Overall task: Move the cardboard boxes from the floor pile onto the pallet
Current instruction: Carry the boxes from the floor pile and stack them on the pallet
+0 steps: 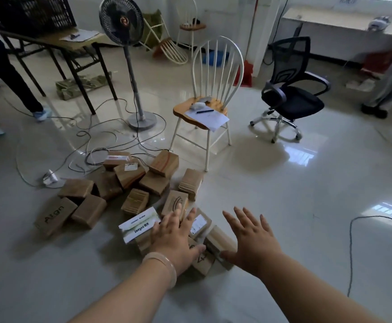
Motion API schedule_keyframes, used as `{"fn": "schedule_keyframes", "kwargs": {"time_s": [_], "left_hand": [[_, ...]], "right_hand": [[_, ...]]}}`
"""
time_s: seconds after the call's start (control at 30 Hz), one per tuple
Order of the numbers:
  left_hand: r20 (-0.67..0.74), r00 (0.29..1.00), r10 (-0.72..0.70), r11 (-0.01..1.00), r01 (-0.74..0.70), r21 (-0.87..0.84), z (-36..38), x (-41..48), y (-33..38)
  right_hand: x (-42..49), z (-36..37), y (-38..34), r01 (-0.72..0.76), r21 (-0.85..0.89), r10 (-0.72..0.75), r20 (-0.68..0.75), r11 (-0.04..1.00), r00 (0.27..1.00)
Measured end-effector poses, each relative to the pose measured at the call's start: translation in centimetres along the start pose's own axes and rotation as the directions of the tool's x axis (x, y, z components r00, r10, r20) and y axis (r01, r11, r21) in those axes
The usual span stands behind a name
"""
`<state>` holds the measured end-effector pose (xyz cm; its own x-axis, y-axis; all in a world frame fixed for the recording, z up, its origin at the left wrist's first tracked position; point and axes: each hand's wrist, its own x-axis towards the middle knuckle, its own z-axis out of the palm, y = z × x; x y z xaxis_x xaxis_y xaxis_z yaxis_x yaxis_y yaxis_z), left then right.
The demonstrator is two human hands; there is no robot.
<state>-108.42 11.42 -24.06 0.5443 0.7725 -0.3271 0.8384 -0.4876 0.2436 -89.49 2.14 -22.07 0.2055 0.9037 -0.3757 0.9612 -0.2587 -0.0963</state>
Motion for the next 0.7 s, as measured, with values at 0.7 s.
{"fn": "schedule_keyframes", "kwargs": {"time_s": [0.7], "left_hand": [[0.088,0.995,-0.050,0.996,0.056,-0.070,22.8,13.2,2.0]], "right_hand": [[10.0,22.2,12.0,-0.115,0.002,0.112,0.203,0.993,0.973]]}}
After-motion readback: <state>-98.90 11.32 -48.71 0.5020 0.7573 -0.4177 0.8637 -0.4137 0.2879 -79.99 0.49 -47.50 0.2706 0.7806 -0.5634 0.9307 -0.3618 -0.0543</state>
